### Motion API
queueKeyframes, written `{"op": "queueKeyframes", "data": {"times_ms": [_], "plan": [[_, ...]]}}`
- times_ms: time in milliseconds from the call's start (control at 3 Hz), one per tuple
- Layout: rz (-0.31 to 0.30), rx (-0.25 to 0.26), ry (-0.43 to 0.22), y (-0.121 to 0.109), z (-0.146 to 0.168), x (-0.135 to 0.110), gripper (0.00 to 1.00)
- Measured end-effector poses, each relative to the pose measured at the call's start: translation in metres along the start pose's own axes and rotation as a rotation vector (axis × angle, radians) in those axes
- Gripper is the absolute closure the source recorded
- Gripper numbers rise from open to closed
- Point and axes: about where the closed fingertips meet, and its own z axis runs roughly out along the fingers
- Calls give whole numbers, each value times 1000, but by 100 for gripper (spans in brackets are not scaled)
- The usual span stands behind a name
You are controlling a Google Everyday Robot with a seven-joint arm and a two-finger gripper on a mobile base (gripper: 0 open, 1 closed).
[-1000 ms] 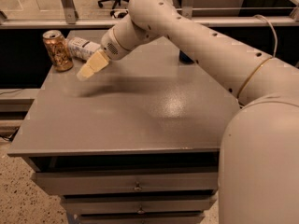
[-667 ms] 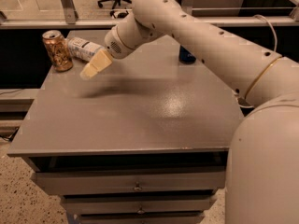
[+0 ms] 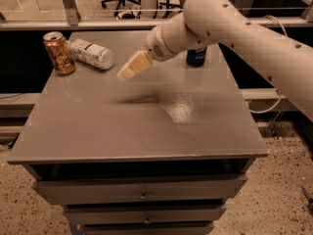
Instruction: Move blue plastic bottle near orange can
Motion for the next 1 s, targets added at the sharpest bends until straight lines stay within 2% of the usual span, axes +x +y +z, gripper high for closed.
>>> {"op": "queueKeyframes", "data": {"times_ms": [333,667,1000], "plan": [[-42,22,-88,-12,-53,8,0],[-92,22,-169,-17,-100,8,0],[-109,23,-175,-17,-106,8,0]]}}
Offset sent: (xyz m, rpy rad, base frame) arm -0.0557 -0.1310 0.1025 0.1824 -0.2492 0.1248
